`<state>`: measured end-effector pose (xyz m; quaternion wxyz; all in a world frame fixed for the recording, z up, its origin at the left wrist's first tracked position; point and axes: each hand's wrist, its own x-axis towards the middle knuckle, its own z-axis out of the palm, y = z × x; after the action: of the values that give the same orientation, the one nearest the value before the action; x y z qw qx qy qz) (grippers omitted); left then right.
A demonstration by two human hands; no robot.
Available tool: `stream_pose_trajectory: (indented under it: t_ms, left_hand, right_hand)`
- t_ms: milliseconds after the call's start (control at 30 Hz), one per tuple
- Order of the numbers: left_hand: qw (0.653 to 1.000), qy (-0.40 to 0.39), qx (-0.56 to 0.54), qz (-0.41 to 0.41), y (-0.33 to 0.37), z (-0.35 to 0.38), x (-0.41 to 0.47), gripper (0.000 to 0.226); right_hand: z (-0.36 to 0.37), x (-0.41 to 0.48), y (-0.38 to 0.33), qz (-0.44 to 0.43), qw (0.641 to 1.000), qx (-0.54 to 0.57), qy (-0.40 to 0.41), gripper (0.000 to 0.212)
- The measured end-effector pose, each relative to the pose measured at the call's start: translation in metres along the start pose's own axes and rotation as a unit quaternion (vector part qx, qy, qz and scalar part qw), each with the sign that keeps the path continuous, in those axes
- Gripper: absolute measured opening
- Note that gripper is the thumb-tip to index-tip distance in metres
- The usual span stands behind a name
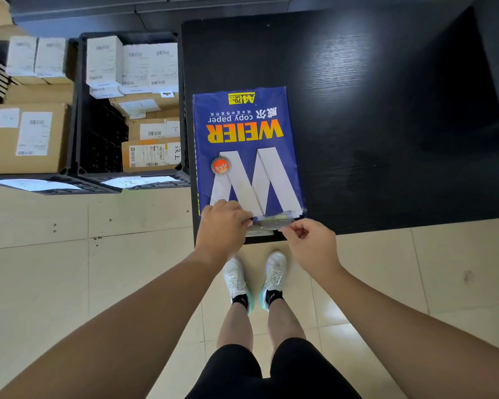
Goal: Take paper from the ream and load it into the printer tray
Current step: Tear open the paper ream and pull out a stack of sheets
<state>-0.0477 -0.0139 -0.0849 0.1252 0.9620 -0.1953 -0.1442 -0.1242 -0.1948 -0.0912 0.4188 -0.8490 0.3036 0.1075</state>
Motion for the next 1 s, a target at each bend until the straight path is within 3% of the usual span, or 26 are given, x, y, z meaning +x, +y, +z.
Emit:
stream_pose_trajectory:
  t_ms: [267,567,1000]
  left_hand:
    - [0.996,-0.077,-0.046,-0.026,0.002,-0.016,0.011,0.027]
    - [0.970,-0.152,-0.147,-0.123,0.001,-0.024,0.032,0.025]
    - [0.961,-0.159,-0.184,-0.131,-0.004,-0.022,0.037,0.023]
  right_hand:
    - [-0.008,-0.001,-0.001,0.030,0.997,0.015,0.069,0.011]
    - [-0.009,0.002,-0.009,0.041,0.995,0.024,0.088,0.014]
    - [-0.001,0.001,-0.020,0.099,0.990,0.033,0.095,0.018]
